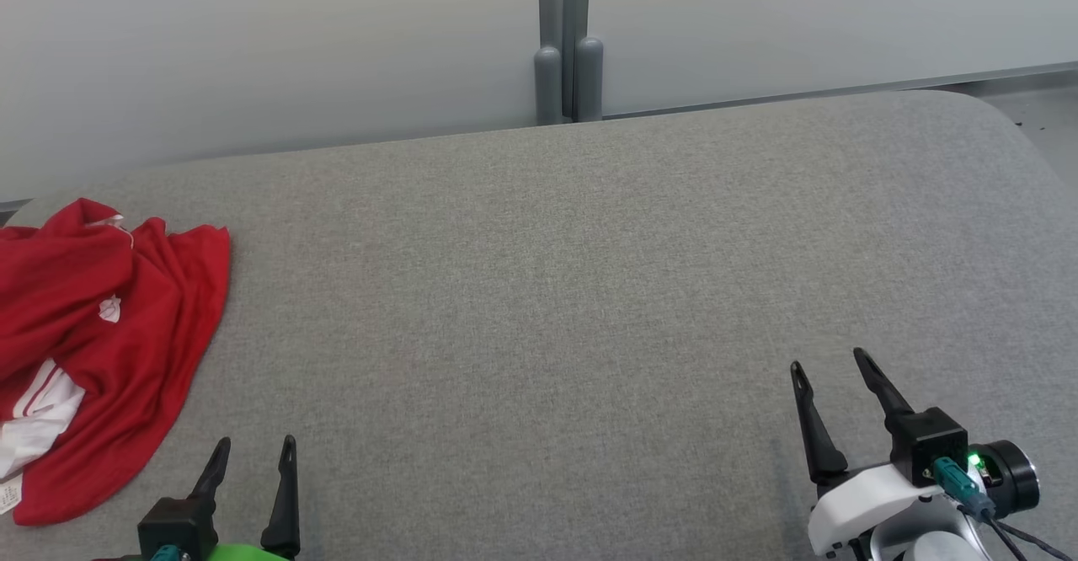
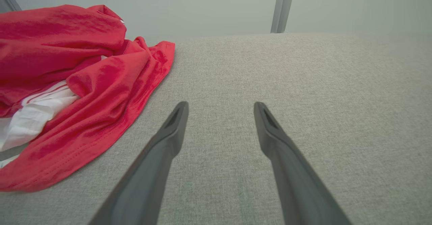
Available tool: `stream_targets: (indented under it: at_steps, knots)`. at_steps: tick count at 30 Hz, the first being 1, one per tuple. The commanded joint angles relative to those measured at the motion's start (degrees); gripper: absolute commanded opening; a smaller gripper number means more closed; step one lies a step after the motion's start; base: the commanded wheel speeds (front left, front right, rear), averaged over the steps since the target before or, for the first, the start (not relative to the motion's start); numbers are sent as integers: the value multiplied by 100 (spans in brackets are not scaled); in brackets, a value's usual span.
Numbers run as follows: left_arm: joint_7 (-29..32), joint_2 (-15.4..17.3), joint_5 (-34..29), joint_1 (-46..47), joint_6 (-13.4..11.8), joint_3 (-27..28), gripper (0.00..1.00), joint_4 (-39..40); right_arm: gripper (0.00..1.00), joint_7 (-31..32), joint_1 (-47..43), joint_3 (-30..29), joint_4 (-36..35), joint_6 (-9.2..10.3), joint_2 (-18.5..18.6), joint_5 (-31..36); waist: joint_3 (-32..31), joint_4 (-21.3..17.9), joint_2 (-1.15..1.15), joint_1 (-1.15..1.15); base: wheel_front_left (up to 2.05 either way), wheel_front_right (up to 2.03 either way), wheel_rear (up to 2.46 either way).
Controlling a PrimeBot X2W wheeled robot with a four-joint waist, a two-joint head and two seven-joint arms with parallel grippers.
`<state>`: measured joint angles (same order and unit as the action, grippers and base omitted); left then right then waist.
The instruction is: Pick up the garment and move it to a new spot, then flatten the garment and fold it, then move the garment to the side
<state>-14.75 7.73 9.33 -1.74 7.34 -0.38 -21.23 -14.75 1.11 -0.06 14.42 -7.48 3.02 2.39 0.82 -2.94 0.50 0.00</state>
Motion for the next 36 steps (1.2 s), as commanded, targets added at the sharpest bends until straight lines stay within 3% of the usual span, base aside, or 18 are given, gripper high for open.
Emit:
stream_targets:
  at_steps: [1,16,30,36]
  knots:
    - [-49,-4,-92,-26,18,-3,100,-11,100,-52,-68,2,-7,-2,12,121,-3,15,-50,0,0,0,0]
    - [-47,-42,17,-63,20,126,100,37,100,-52,-41,241,-76,-2,5,60,-46,303,-50,0,0,0,0]
    - [-40,-35,45,-246,17,285,100,-50,100,-50,123,1023,-1,-1,174,-41,-189,2050,-50,0,0,0,0]
    - [-41,-64,49,-405,3,557,100,36,100,-49,299,1414,77,-1,224,-77,-234,2596,-50,0,0,0,0]
